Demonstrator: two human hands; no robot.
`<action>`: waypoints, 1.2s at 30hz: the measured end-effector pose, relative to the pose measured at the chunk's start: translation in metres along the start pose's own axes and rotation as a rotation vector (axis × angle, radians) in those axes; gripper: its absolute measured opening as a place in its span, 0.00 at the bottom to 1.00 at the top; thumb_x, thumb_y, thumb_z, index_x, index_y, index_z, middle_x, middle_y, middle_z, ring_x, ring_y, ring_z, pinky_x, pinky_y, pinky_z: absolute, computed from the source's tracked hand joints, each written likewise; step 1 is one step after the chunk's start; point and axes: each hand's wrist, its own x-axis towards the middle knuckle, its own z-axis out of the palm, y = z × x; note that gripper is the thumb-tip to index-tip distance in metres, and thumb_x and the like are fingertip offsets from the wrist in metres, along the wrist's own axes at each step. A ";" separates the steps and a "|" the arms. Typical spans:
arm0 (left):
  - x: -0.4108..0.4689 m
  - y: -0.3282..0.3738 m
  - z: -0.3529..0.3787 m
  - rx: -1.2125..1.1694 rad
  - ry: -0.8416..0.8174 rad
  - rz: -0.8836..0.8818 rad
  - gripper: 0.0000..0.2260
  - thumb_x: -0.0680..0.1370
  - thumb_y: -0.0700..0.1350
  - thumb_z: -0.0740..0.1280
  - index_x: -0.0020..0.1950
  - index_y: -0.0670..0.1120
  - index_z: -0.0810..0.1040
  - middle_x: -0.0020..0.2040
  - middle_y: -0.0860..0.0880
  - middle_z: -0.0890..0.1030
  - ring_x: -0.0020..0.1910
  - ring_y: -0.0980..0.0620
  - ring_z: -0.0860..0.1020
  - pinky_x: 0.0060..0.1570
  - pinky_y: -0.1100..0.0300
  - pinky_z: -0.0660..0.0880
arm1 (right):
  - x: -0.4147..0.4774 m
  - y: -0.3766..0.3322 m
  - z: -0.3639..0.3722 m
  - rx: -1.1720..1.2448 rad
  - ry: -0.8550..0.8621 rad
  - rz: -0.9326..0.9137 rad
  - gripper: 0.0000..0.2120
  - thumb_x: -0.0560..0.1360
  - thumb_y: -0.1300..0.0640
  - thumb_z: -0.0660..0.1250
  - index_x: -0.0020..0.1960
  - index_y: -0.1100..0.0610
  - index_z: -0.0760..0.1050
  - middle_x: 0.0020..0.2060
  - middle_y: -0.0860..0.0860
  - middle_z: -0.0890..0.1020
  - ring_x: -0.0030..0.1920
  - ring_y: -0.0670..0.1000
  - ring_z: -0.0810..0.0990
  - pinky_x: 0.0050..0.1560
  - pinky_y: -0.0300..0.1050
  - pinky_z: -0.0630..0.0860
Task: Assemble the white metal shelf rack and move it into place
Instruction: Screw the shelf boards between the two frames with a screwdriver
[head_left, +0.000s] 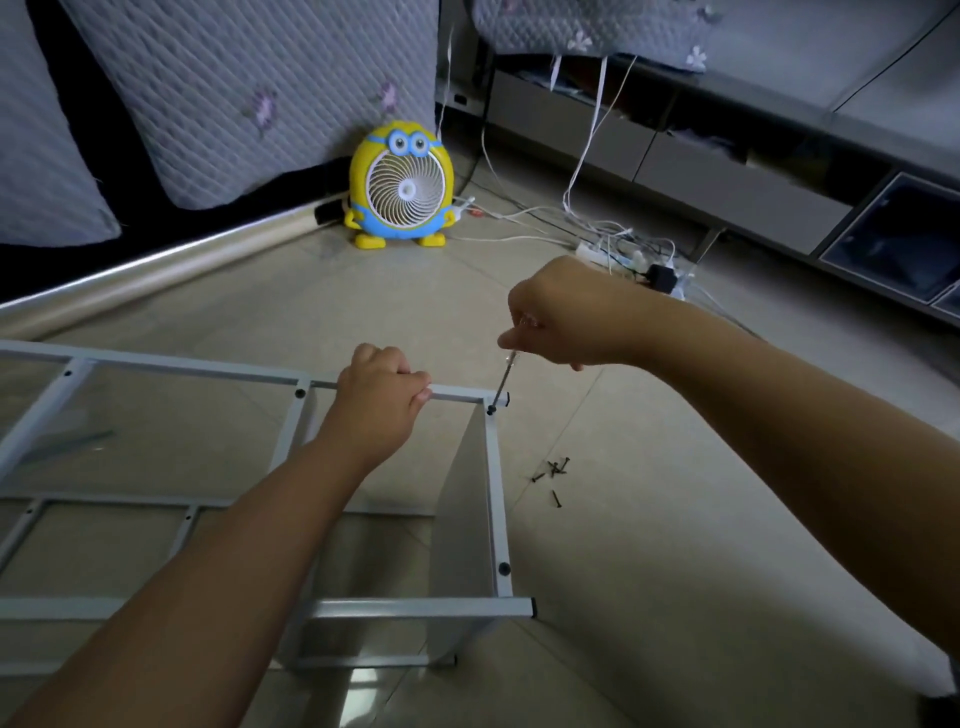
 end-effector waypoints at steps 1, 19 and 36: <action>-0.001 0.001 0.001 -0.003 0.000 0.004 0.07 0.67 0.43 0.67 0.34 0.41 0.83 0.29 0.45 0.75 0.30 0.40 0.74 0.26 0.57 0.69 | 0.003 0.000 0.001 -0.028 -0.022 0.059 0.17 0.79 0.50 0.58 0.43 0.63 0.75 0.26 0.54 0.78 0.27 0.50 0.77 0.35 0.34 0.70; 0.003 0.008 -0.025 0.128 -0.217 -0.186 0.15 0.81 0.49 0.55 0.62 0.48 0.77 0.52 0.47 0.75 0.54 0.47 0.68 0.45 0.59 0.66 | -0.004 -0.014 -0.001 0.067 -0.058 -0.092 0.09 0.78 0.57 0.61 0.52 0.63 0.74 0.32 0.46 0.75 0.31 0.48 0.75 0.32 0.38 0.68; -0.003 0.015 -0.031 0.136 -0.233 -0.210 0.16 0.82 0.48 0.53 0.62 0.48 0.76 0.54 0.48 0.74 0.55 0.49 0.68 0.43 0.60 0.64 | -0.006 -0.017 0.007 0.174 -0.032 -0.057 0.10 0.76 0.59 0.61 0.57 0.60 0.73 0.40 0.44 0.76 0.42 0.47 0.75 0.36 0.30 0.66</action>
